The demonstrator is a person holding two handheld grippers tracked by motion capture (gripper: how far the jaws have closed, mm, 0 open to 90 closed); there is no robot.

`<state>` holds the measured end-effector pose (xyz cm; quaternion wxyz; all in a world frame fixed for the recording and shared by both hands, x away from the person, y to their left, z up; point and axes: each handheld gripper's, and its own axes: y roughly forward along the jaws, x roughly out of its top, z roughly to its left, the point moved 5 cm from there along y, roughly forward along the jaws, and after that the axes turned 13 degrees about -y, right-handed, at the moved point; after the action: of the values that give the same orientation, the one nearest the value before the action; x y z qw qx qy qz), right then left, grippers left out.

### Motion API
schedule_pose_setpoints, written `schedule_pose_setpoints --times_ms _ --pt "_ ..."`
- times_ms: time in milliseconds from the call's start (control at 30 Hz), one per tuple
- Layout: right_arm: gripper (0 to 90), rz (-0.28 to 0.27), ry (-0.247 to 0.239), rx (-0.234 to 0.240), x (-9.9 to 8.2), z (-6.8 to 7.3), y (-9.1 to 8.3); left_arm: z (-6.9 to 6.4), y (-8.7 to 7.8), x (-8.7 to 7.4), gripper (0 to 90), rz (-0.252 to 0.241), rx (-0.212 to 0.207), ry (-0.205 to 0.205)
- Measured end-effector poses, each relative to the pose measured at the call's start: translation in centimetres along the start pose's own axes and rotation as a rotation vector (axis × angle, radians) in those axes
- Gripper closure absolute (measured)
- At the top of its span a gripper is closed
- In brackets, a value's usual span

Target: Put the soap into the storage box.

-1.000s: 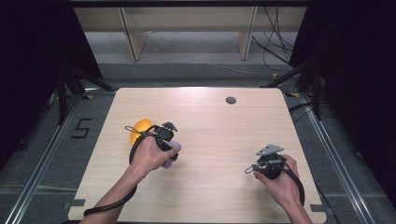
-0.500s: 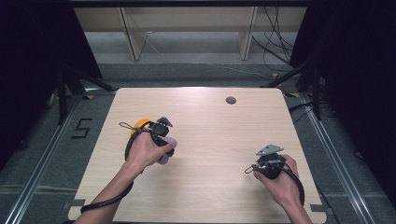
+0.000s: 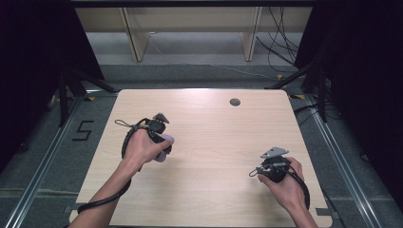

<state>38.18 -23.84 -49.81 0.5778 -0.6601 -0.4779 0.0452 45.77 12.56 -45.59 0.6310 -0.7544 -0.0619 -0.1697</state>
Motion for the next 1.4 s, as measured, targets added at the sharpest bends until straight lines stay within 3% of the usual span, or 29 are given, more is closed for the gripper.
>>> schedule_pose_setpoints --times_ms 633,700,800,833,900,967,1400 --pt "41.7 -0.004 -0.015 -0.007 0.0 -0.1 0.0 1.9 -0.4 1.0 49.0 -0.004 0.017 -0.012" --pt "41.7 0.003 0.002 0.003 0.0 0.1 0.0 2.0 -0.4 1.1 49.0 -0.009 0.023 -0.017" --pt "41.6 0.001 -0.003 0.001 0.0 0.0 0.0 2.2 -0.5 1.2 49.0 0.004 0.032 -0.05" --pt "41.6 0.001 -0.003 0.0 0.0 0.0 0.0 2.4 -0.5 1.3 49.0 0.007 0.045 -0.043" --pt "41.5 0.0 -0.006 -0.001 0.0 0.0 -0.1 2.5 -0.4 1.3 49.0 0.008 0.04 -0.08" --pt "41.5 0.0 -0.003 -0.001 0.0 0.0 -0.1 2.8 -0.5 1.4 49.0 0.027 0.046 -0.084" --pt "41.3 -0.001 -0.005 -0.003 0.0 0.1 -0.1 3.7 -0.4 1.8 49.0 0.023 0.049 -0.115"
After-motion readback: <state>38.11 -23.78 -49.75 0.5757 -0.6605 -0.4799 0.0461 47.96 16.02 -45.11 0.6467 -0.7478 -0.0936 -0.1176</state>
